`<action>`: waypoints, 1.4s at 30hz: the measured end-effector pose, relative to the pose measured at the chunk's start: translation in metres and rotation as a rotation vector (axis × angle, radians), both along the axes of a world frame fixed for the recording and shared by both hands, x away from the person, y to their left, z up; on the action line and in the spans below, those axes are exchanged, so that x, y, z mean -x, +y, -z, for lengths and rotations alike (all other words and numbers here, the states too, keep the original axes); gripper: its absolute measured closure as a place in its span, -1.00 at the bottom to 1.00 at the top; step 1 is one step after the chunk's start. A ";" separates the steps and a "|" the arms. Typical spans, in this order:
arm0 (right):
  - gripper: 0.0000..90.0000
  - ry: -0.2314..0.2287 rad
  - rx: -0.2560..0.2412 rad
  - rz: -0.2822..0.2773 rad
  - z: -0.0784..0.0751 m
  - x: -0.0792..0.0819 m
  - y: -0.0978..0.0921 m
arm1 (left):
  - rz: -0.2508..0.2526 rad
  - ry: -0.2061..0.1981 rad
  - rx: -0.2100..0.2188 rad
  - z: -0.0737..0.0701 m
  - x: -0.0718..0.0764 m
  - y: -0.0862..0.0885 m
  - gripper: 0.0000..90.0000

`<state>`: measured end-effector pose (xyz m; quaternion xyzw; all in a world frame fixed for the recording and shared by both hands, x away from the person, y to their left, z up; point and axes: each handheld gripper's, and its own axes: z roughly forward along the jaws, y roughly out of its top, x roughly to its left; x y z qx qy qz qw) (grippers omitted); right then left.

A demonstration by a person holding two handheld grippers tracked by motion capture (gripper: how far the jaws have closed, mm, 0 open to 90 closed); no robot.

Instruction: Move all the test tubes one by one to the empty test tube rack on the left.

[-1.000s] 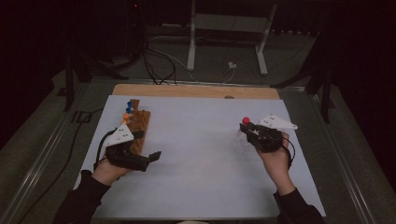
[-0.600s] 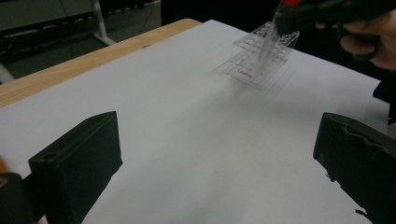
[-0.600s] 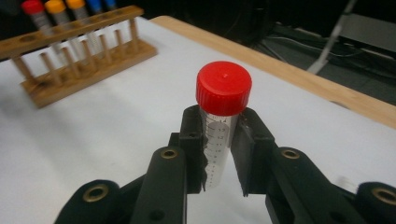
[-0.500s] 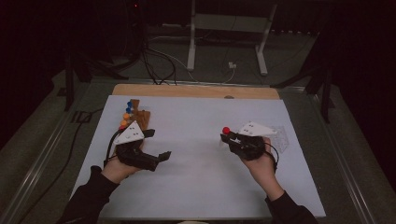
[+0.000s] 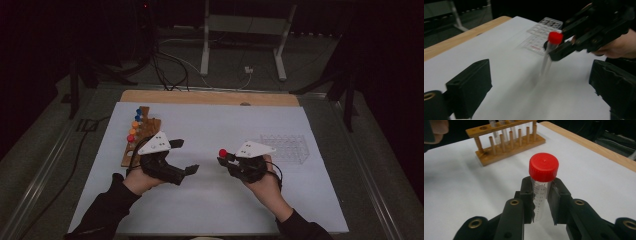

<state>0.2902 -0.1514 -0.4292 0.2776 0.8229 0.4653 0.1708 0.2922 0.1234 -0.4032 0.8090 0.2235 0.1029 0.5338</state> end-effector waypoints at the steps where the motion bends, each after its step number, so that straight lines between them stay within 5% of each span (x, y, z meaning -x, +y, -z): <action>1: 0.67 0.003 -0.001 -0.006 0.000 0.001 0.001 | 0.018 0.003 0.007 0.000 0.000 -0.004 -0.78; 15: 0.67 0.012 0.003 -0.066 0.004 0.009 0.015 | 0.083 -0.003 0.000 0.010 -0.004 -0.040 0.12; 25: 0.66 0.012 0.002 -0.071 0.004 0.010 0.017 | 0.088 -0.015 -0.020 0.012 -0.008 -0.048 0.56; 29: 0.61 0.017 -0.020 -0.075 0.004 0.009 0.015 | 0.085 -0.032 -0.020 0.010 -0.007 -0.045 0.59; 36: -0.17 0.028 -0.058 -0.049 0.003 0.006 0.006 | 0.030 -0.066 -0.015 -0.004 -0.010 -0.024 0.59; 42: -0.98 0.013 -0.073 0.073 0.002 0.003 -0.001 | -0.058 -0.080 -0.014 -0.015 -0.014 0.005 0.59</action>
